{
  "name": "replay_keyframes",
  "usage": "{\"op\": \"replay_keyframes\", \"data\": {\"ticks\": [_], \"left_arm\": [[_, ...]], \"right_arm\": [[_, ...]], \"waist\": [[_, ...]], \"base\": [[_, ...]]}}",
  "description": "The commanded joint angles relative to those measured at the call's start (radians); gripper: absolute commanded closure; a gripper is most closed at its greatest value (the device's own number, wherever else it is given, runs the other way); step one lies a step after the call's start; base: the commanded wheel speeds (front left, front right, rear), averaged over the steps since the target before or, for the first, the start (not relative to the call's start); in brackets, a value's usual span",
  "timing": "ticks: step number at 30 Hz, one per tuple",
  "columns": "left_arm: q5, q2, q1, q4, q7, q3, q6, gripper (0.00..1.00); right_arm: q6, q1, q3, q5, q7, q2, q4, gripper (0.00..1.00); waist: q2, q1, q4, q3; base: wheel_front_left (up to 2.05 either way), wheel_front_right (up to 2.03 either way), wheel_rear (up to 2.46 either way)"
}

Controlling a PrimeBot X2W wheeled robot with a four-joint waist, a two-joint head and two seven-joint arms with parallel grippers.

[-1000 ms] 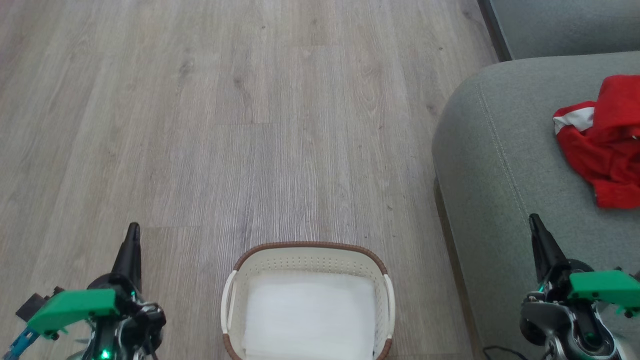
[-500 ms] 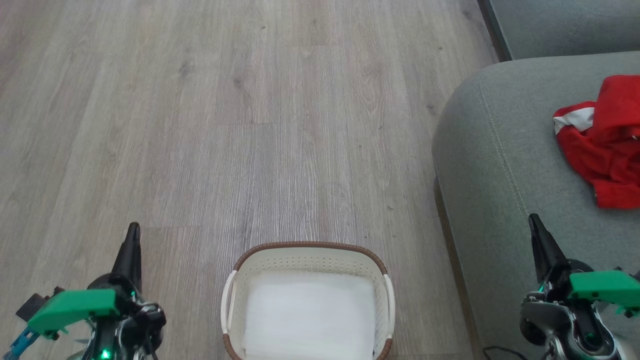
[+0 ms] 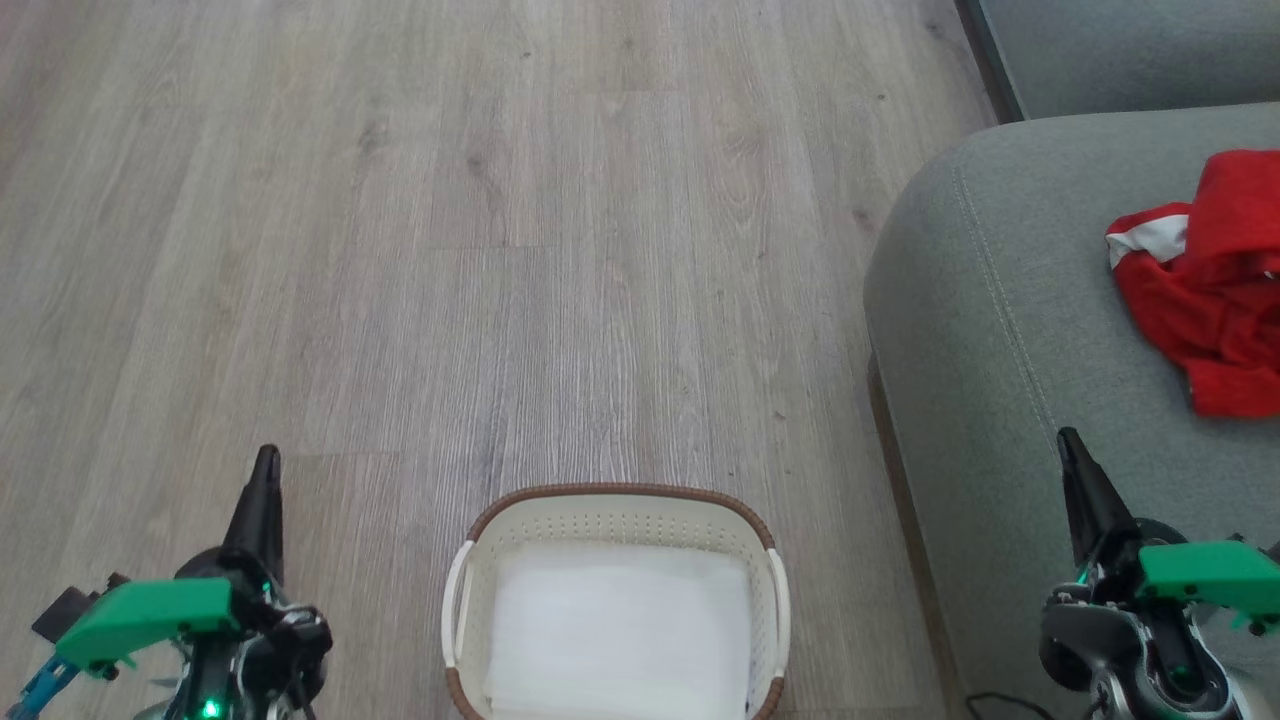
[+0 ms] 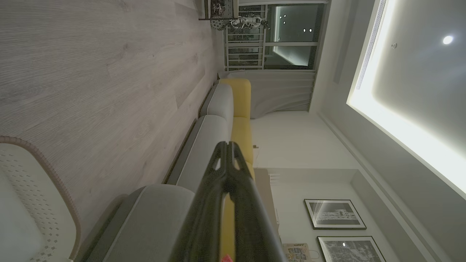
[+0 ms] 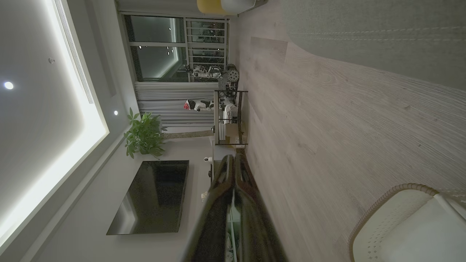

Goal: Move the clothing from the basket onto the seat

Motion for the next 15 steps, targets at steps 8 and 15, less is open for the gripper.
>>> {"op": "replay_keyframes", "data": {"ticks": [8, 15], "left_arm": [[-0.001, 0.008, -0.049, -0.028, 0.008, 0.037, -0.007, 1.00], [-0.001, 0.008, -0.049, -0.028, 0.008, 0.037, -0.007, 1.00]], "right_arm": [[0.000, -0.050, 0.015, -0.002, 0.005, 0.007, -0.033, 1.00], [0.000, -0.050, 0.015, -0.002, 0.005, 0.007, -0.033, 1.00]], "waist": [[0.0000, 0.0000, 0.000, 0.000], [0.0000, 0.0000, 0.000, 0.000]], "base": [[0.00, 0.00, 0.00], [0.00, 0.00, 0.00]]}}
